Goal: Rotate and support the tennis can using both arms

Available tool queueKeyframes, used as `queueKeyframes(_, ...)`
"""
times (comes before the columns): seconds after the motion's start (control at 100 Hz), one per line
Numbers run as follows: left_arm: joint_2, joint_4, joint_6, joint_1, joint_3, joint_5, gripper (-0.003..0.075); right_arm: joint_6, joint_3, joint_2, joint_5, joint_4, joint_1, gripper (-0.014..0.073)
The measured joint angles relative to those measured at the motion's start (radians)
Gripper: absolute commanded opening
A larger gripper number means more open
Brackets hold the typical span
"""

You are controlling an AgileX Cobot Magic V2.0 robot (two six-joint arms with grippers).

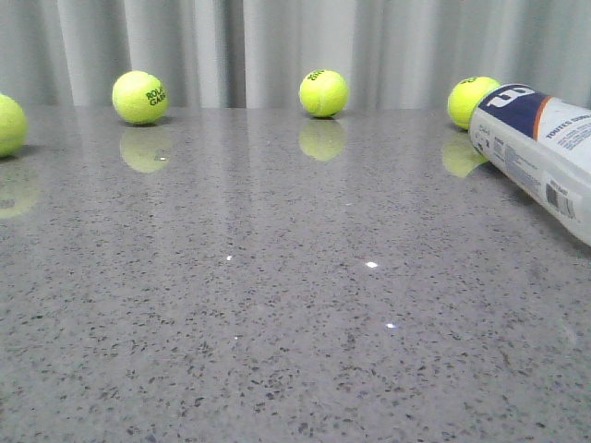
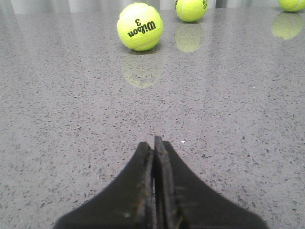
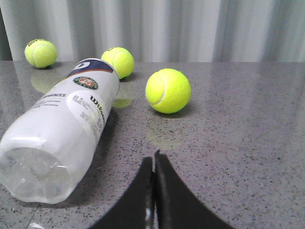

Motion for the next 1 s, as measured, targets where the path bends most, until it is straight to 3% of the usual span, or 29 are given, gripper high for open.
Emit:
queueKeyframes(0.52,0.0,0.0,0.0,0.0,0.0,0.0,-0.0021,0.0,-0.003,0.0,0.002,0.0,0.0,-0.0056)
queueKeyframes(0.72,0.0,0.0,0.0,0.0,0.0,0.0,-0.0021,0.0,-0.093,0.0,0.01,0.0,0.0,-0.0056)
queueKeyframes(1.0,0.0,0.0,0.0,0.0,0.0,0.0,-0.0021,0.0,-0.268,-0.004,0.196,0.0,0.0,-0.0056)
